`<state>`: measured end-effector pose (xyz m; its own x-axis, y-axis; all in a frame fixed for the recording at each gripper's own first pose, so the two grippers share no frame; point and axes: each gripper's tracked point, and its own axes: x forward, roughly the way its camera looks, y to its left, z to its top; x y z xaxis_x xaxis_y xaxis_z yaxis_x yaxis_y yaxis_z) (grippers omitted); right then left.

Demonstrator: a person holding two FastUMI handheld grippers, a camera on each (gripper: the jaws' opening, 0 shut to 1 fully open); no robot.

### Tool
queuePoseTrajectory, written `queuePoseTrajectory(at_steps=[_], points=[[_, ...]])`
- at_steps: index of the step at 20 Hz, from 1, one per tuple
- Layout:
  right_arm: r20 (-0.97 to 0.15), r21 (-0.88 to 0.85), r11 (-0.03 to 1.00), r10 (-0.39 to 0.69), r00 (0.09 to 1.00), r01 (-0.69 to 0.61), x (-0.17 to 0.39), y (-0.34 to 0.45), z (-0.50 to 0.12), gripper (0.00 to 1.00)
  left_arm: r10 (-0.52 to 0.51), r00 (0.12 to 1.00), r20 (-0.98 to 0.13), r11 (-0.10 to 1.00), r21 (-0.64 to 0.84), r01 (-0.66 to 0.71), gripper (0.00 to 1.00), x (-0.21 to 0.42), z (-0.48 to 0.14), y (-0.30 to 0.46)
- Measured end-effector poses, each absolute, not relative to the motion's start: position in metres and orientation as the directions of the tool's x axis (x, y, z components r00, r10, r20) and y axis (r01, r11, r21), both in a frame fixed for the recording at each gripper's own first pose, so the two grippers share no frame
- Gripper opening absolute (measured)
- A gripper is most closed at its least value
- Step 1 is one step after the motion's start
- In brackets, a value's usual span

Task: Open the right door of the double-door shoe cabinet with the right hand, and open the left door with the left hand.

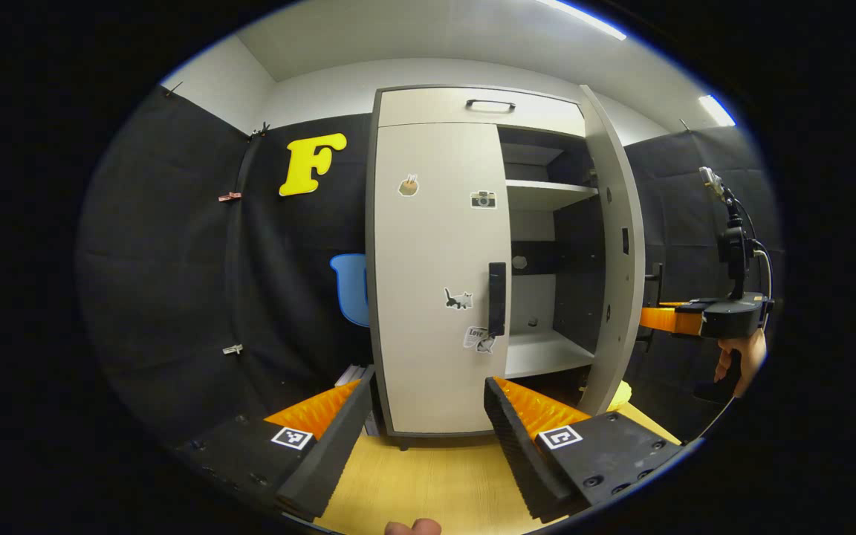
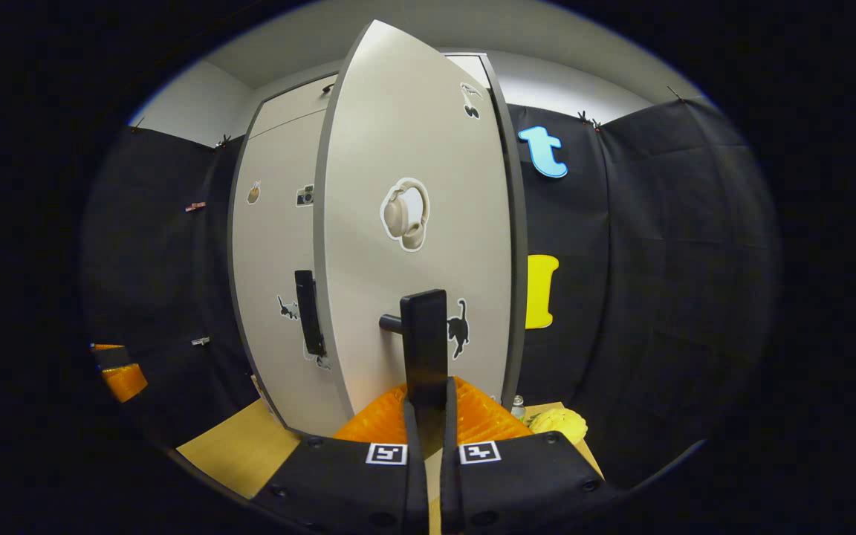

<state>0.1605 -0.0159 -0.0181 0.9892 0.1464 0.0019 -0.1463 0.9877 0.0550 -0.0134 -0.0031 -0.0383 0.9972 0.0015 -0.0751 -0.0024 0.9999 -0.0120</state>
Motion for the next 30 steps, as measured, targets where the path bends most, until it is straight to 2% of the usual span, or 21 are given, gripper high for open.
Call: queuePoseTrajectory(at_steps=[7, 8, 9, 14, 16, 19, 21, 25, 29, 30], points=[[0.004, 0.059, 0.991, 0.118, 0.993, -0.118, 0.154, -0.05, -0.018, 0.1, -0.025, 0.997, -0.069, 1.0, 0.001, 0.025, 0.95, -0.011, -0.032, -0.034], [0.001, 0.06, 0.992, 0.112, 0.994, -0.112, 0.153, -0.056, -0.02, 0.11, -0.031, 0.997, -0.07, 1.0, 0.0, 0.031, 0.97, -0.011, -0.031, -0.039], [0.002, 0.063, 0.993, 0.101, 0.995, -0.101, 0.153, -0.063, -0.019, 0.13, -0.036, 0.997, -0.07, 0.999, 0.003, 0.036, 0.94, -0.01, -0.03, -0.043], [0.006, 0.065, 0.998, 0.013, 1.0, -0.013, 0.15, -0.107, -0.016, 0.13, -0.05, 0.996, -0.067, 0.999, 0.011, 0.051, 0.95, -0.007, -0.027, -0.058], [0.012, 0.088, 0.996, -0.022, 1.0, 0.021, 0.15, -0.132, -0.014, 0.08, -0.056, 0.996, -0.067, 0.998, 0.016, 0.057, 0.95, -0.004, -0.027, -0.065], [0.009, 0.164, 0.986, 0.034, 0.999, -0.035, 0.148, -0.131, -0.01, 0.08, -0.064, 0.996, -0.062, 0.998, 0.02, 0.066, 0.95, -0.001, -0.024, -0.073], [0.013, 0.144, 0.989, 0.036, 0.999, -0.038, 0.145, -0.135, -0.007, 0.14, -0.069, 0.996, -0.055, 0.997, 0.019, 0.07, 0.95, 0.003, -0.02, -0.079], [0.01, 0.138, 0.989, 0.045, 0.999, -0.046, 0.141, -0.135, -0.003, 0.15, -0.082, 0.996, -0.047, 0.996, 0.033, 0.084, 0.97, 0.007, -0.014, -0.09], [0.0, 0.129, 0.991, 0.028, 1.0, -0.028, 0.126, -0.14, -0.003, 0.17, -0.099, 0.994, -0.037, 0.994, 0.036, 0.1, 0.92, 0.015, -0.014, -0.099], [0.003, 0.128, 0.991, 0.035, 0.999, -0.035, 0.117, -0.139, -0.003, 0.18, -0.101, 0.994, -0.035, 0.994, 0.037, 0.102, 0.95, 0.018, -0.013, -0.099]])
